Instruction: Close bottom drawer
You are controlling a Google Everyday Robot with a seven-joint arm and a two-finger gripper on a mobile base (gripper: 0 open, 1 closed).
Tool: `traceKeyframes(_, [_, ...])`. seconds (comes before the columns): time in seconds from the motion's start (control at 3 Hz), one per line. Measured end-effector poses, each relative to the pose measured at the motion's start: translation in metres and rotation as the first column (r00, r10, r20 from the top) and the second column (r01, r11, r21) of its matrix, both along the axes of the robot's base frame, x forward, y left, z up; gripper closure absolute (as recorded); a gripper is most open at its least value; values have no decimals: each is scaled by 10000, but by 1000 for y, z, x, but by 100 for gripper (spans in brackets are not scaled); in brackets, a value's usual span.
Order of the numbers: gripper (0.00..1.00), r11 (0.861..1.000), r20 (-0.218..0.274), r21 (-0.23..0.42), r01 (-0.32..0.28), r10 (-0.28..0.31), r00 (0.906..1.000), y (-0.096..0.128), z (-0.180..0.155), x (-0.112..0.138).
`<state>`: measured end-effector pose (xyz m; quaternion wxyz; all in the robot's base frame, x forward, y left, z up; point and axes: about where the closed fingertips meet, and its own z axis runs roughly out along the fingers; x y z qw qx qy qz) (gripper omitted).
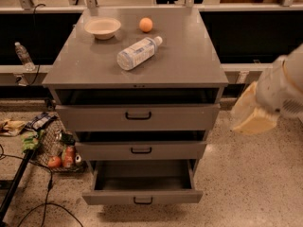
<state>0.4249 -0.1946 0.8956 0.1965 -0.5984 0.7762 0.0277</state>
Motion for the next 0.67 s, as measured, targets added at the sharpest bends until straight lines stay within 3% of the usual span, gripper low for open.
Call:
traceKeyframes(0.33, [85,9921,-357,1172,-442,487,9982,19,-83,-13])
traceKeyframes(0.67, [100,9701,-881,2258,-895,1118,9898,43,-194,-28])
